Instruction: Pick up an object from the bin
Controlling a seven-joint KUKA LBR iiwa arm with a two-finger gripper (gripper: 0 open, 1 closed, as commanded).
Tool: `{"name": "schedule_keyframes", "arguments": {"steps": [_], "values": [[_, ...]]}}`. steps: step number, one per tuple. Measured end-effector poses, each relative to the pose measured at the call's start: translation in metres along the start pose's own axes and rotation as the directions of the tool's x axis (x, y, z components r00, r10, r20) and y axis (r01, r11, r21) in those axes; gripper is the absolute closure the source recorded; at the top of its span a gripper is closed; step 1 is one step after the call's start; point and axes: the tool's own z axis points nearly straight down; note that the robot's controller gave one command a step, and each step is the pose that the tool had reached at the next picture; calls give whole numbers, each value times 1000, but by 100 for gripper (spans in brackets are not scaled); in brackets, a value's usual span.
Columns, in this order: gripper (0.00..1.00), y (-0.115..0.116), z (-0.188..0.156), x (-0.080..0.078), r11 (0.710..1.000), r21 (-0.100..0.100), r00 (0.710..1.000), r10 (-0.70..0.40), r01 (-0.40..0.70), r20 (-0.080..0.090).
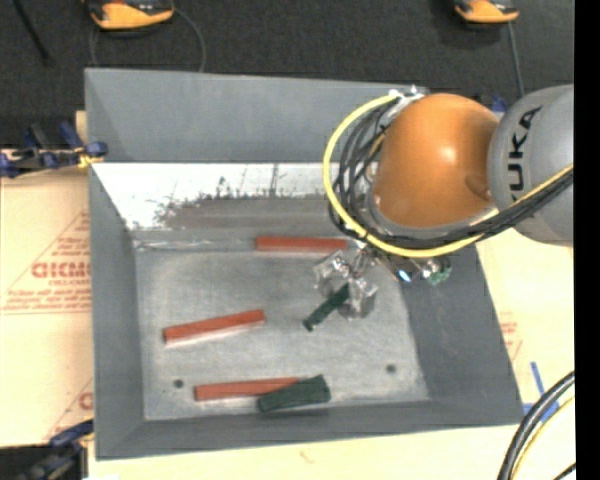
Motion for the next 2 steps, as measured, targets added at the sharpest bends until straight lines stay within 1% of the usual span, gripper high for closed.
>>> {"name": "schedule_keyframes", "arguments": {"steps": [1,2], "values": [[100,5,-48,-20,998,-2,998,59,-59,0],[100,6,-45,-19,998,-6,998,61,-61,-5]]}}
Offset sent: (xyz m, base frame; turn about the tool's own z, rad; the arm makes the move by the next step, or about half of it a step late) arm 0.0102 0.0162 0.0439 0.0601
